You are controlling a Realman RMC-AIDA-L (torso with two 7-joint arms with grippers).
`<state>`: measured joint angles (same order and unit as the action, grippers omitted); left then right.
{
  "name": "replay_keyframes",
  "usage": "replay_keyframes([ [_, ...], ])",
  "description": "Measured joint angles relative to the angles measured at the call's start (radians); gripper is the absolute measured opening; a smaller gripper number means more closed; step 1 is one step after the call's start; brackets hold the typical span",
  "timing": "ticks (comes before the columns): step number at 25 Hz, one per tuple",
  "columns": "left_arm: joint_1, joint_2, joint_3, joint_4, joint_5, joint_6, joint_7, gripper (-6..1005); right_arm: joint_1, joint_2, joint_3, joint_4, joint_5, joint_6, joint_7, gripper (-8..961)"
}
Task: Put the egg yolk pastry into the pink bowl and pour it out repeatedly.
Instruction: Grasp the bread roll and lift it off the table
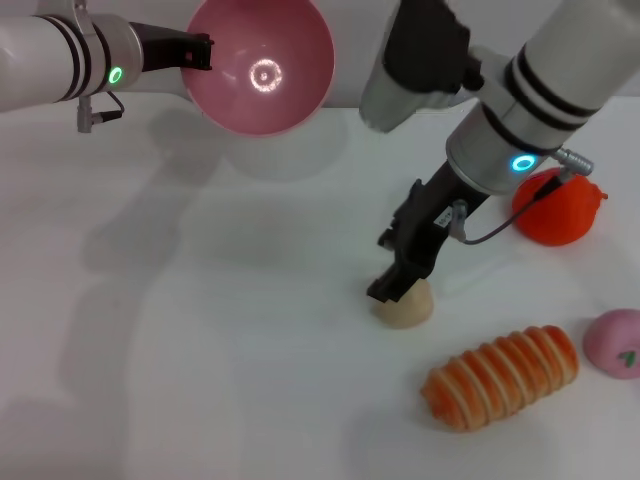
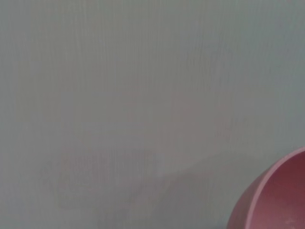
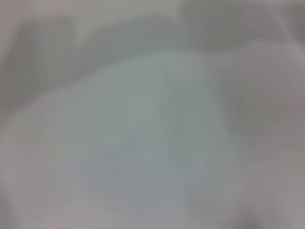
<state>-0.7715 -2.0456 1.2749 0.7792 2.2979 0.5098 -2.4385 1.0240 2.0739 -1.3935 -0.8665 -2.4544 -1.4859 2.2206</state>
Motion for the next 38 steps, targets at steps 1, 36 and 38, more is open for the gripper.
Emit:
replay_keyframes([
  [1,0.0,0.0,0.0,0.0,0.0,0.0,0.0,120,0.001,0.0,-0.013,0.004,-0.01,0.008,0.012,631],
  [36,-0.005,-0.007,0.001,0.026,-0.006,0.068,0.026,123,0.01,0.014,-0.228,0.167,-0.055,0.215,0.065,523],
  [38,-0.002,-0.007,0.001,0.026,-0.006,0.068,0.026,123,0.011,0.014,-0.229,0.167,-0.055,0.216,0.064,472],
])
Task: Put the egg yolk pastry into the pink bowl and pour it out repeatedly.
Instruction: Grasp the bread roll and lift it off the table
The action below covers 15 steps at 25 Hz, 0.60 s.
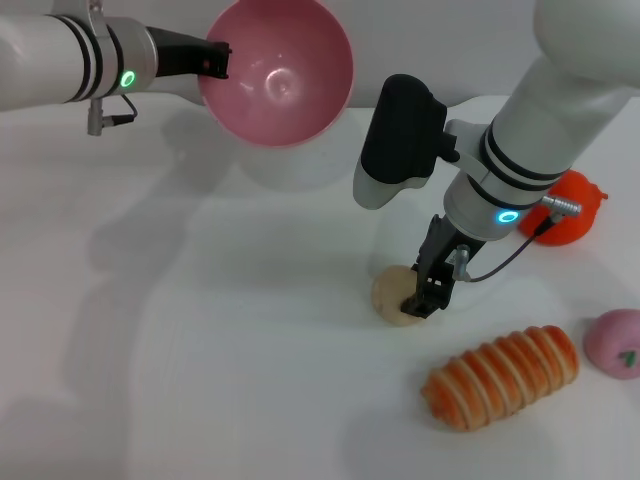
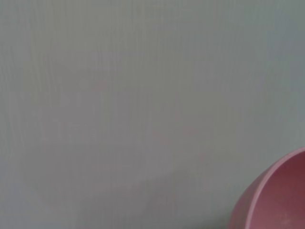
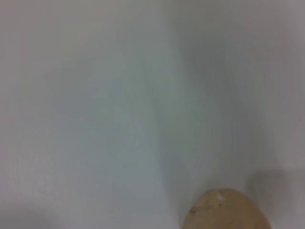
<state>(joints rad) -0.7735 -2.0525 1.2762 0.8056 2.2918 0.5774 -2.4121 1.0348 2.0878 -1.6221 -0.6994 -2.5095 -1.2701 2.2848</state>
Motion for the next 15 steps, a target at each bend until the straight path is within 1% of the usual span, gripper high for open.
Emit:
replay_keyframes([
  [1,0.001,0.0,0.0,0.0,0.0,0.0,0.0,123,0.0,0.0,0.0,-0.003,0.0,-0.002,-0.001,446],
  [5,0.001,0.0,0.0,0.0,0.0,0.001,0.0,124,-0.006,-0.001,0.003,-0.02,0.0,-0.01,-0.001,422],
  [6,0.002,0.0,0.0,0.0,0.0,0.002,0.0,124,-0.024,-0.004,0.009,-0.057,0.016,-0.026,-0.001,416],
  [7,0.002,0.0,0.0,0.0,0.0,0.002,0.0,124,-0.024,-0.004,0.009,-0.057,0.016,-0.026,-0.001,410],
  [8,0.002,0.0,0.0,0.0,0.0,0.002,0.0,124,-0.038,-0.008,0.012,-0.092,0.034,-0.039,-0.001,404],
  [10,0.002,0.0,0.0,0.0,0.0,0.002,0.0,124,-0.084,-0.014,0.026,-0.211,0.081,-0.088,-0.003,392],
  [11,0.002,0.0,0.0,0.0,0.0,0.002,0.0,124,-0.135,-0.016,0.046,-0.357,0.118,-0.133,-0.005,386],
  [12,0.002,0.0,0.0,0.0,0.0,0.004,0.0,124,-0.135,-0.016,0.046,-0.357,0.118,-0.133,-0.005,370],
  [13,0.002,0.0,0.0,0.0,0.0,0.004,-0.001,125,-0.17,-0.016,0.059,-0.455,0.136,-0.158,-0.006,354],
  [15,0.002,0.0,0.0,0.0,0.0,0.004,-0.001,125,-0.221,-0.014,0.086,-0.611,0.16,-0.177,-0.007,328],
])
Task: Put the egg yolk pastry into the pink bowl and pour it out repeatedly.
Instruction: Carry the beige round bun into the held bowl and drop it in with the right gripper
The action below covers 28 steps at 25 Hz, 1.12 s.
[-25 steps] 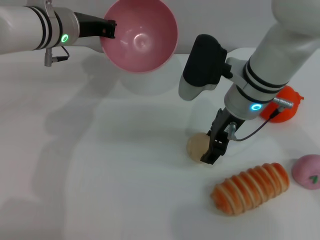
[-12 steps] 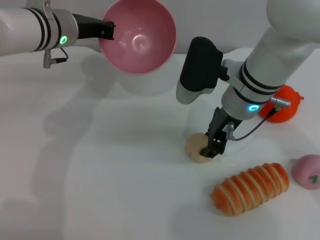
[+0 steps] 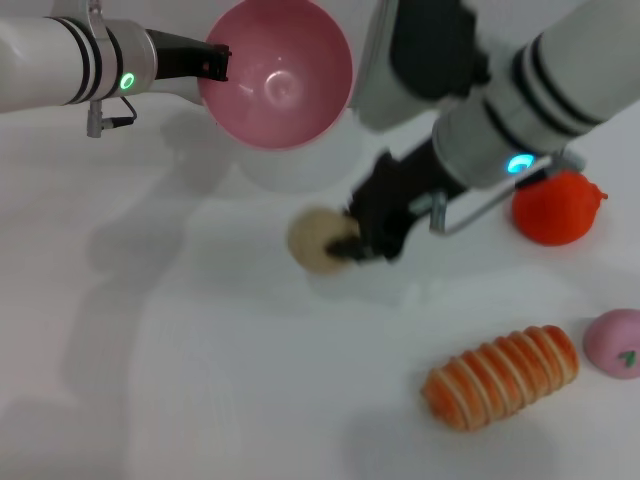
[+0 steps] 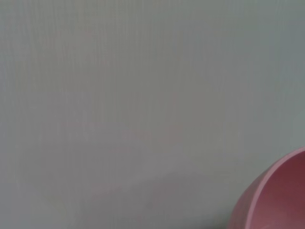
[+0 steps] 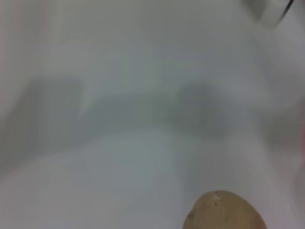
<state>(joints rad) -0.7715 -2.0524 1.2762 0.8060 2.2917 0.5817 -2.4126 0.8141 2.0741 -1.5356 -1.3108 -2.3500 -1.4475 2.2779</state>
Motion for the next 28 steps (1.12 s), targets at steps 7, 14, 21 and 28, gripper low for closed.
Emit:
replay_keyframes([
  [7,-0.002,-0.005,0.026,-0.001,-0.002,0.013,0.0,126,-0.171,0.006,0.158,-0.206,0.2,0.299,-0.106,270],
  [14,-0.01,-0.008,0.106,0.011,-0.064,0.047,0.0,126,-0.181,0.001,0.143,-0.105,0.268,0.468,-0.2,218],
  [21,-0.015,-0.009,0.125,0.032,-0.069,0.075,-0.003,127,-0.163,0.001,0.111,-0.011,0.262,0.581,-0.26,204],
  [28,-0.015,-0.009,0.125,0.028,-0.069,0.082,-0.005,128,-0.191,0.001,0.103,-0.02,0.264,0.622,-0.268,344],
])
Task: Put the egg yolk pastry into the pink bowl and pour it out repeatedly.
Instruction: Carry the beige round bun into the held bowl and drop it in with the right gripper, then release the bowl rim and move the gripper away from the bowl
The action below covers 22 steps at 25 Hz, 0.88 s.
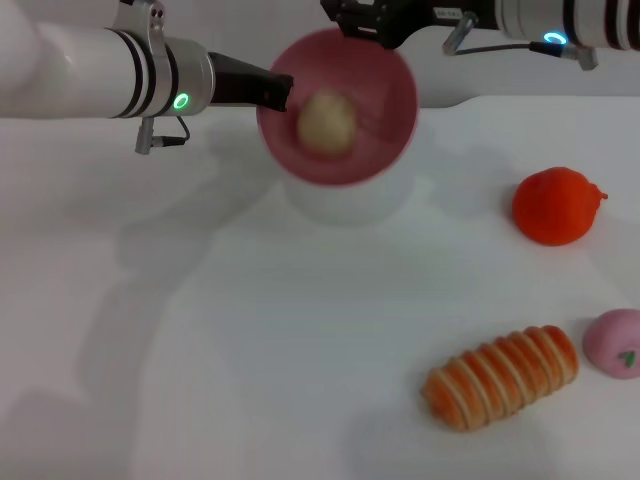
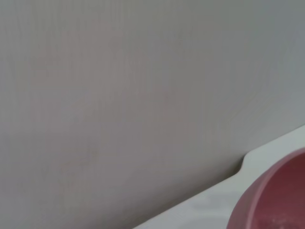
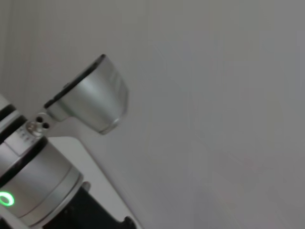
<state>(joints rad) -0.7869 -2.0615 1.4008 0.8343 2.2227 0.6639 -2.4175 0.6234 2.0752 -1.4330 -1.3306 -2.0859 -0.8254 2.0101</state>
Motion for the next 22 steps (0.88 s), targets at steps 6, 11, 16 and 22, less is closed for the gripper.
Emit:
replay_keyframes([
  [6,-0.008,0.005,-0.009,0.004,0.005,0.068,0.001,128,-0.085,0.007,-0.004,-0.059,0.101,0.123,-0.049,555],
  [11,-0.043,0.012,-0.047,0.008,0.047,0.212,0.003,129,-0.217,0.001,0.07,-0.062,0.628,0.145,-0.389,555],
  [16,-0.069,0.012,-0.125,0.012,0.11,0.341,0.004,129,-0.308,0.0,0.158,0.17,1.36,-0.2,-1.036,555],
  [22,-0.075,0.03,-0.155,0.016,0.119,0.469,-0.01,130,-0.32,0.0,0.21,0.522,1.792,-0.57,-1.397,555],
])
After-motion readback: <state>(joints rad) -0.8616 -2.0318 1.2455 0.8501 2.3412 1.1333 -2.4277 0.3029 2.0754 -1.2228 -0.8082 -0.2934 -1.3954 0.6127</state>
